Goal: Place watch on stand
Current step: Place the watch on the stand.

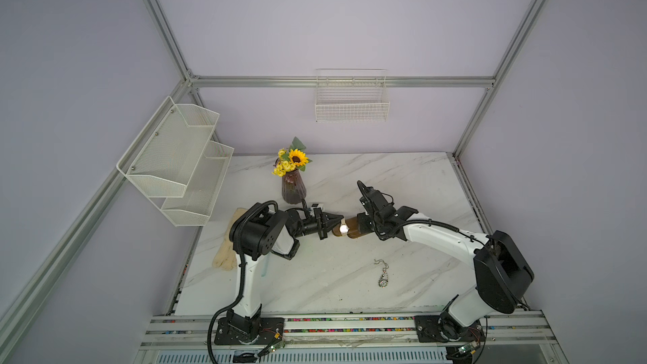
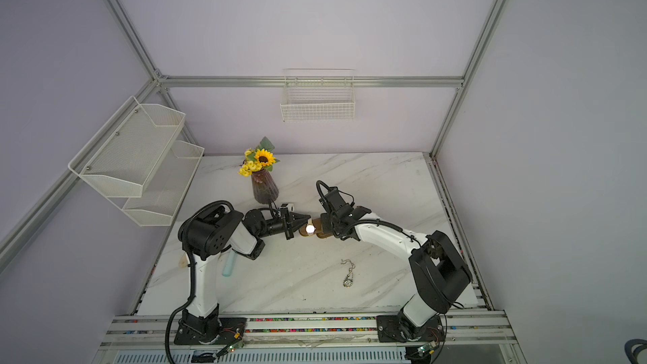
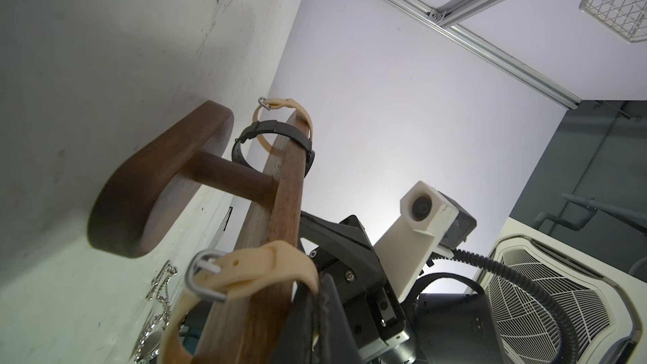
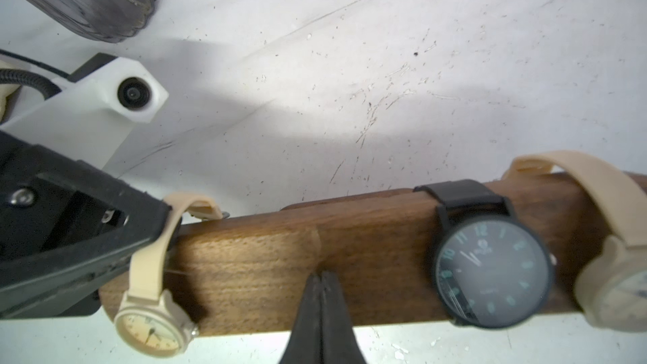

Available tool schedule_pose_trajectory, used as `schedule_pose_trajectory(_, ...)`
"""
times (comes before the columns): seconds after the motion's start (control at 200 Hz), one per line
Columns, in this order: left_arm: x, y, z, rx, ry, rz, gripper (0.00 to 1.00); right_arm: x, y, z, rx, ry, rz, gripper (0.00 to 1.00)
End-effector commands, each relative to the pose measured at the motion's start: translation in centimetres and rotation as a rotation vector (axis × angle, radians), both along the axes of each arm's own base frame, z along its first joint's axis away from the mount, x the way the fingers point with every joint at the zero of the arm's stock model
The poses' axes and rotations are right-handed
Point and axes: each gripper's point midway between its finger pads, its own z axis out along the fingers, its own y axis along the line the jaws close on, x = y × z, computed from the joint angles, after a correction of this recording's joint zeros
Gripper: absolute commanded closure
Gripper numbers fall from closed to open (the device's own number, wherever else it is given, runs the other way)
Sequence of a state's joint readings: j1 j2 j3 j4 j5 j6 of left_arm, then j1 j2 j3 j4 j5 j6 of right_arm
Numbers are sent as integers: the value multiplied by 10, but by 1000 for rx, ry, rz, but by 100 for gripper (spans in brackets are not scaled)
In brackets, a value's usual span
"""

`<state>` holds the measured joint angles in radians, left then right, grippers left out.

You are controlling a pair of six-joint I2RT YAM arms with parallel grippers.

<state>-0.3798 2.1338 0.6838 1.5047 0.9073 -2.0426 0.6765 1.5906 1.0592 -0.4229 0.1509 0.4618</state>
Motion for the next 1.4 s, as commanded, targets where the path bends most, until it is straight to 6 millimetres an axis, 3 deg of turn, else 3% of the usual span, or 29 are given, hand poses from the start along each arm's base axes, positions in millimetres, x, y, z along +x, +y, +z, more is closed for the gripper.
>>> schedule_pose_trajectory(0.0,14,-1,-5,-4,2,16,94,-29,-20,-43,-103,144,-4,100)
schedule_pose_trajectory(0.255,21,-7,-11,-5,3,15,94,-29,-21,-46,-111,151,-7,100)
schedule_pose_trajectory(0.66,-4,3,-24,39,44,45,96,-28,-21,-47,-115,152,-8,100)
schedule_pose_trajectory(1.04,20,-12,-18,103,-5,3,96,-29,-23,-46,-120,148,-13,100)
schedule_pose_trajectory(1.395,22,-22,-22,167,-1,-27,96,-29,-23,-47,-114,150,-13,100)
